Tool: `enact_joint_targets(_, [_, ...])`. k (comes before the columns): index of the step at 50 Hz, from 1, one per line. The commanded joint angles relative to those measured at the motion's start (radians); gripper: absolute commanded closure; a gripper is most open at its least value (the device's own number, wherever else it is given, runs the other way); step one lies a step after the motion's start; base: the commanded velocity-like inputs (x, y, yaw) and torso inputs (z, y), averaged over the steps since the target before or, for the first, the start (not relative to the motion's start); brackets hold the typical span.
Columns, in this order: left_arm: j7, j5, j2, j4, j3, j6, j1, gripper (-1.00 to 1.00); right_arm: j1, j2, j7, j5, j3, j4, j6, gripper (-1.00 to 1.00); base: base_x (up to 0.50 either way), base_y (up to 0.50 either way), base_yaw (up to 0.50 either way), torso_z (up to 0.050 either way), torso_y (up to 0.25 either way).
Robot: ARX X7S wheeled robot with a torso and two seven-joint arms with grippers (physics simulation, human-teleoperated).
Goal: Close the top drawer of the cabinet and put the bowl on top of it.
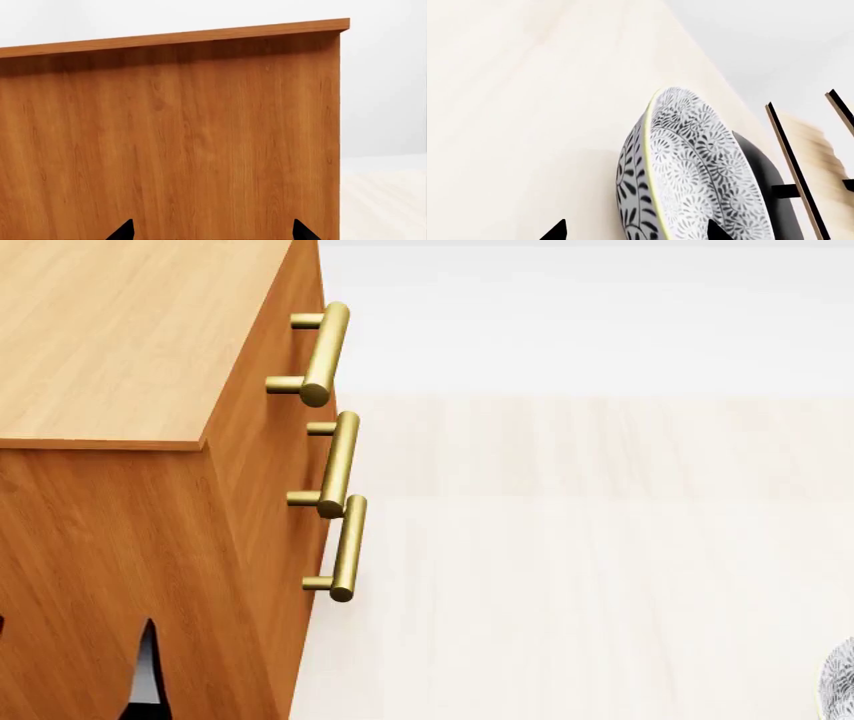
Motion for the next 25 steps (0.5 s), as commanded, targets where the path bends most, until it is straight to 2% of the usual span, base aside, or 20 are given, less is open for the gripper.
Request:
enact_joint_targets(1, [-0.002,0.003,0.0,-0.007,0.009,0.003,-0.003,-1.0,0.022,-0.053,-0.04,-0.028,-0.008,0.079,-0.02,-1.0,0.0,0.0,0.0,0.0,0.0])
enact_joint_targets(9, [0.0,0.007,0.004,-0.033,0.018,0.018,-0.006,-1.0,0.051,-0.13,-0.096,-0.056,-0.016,0.211,-0.062,-1.0,0.0,0.0,0.0,0.0,0.0])
enact_joint_targets(10, [-0.001,0.01,0.005,-0.037,0.02,0.02,-0.007,-1.0,0.055,-0.141,-0.095,-0.064,-0.017,0.23,-0.065,1.0,0.0,0.0,0.0,0.0,0.0])
enact_joint_targets(14, [0.0,0.014,0.009,-0.065,0.025,0.025,-0.015,-1.0,0.042,-0.145,-0.082,-0.061,-0.007,0.228,-0.097,1.0,0.0,0.0,0.0,0.0,0.0])
enact_joint_targets(25, [0.0,0.006,0.007,-0.05,0.032,0.012,-0.015,-1.0,0.072,-0.133,-0.012,-0.06,0.016,0.135,-0.046,1.0,0.0,0.0,0.0,0.0,0.0])
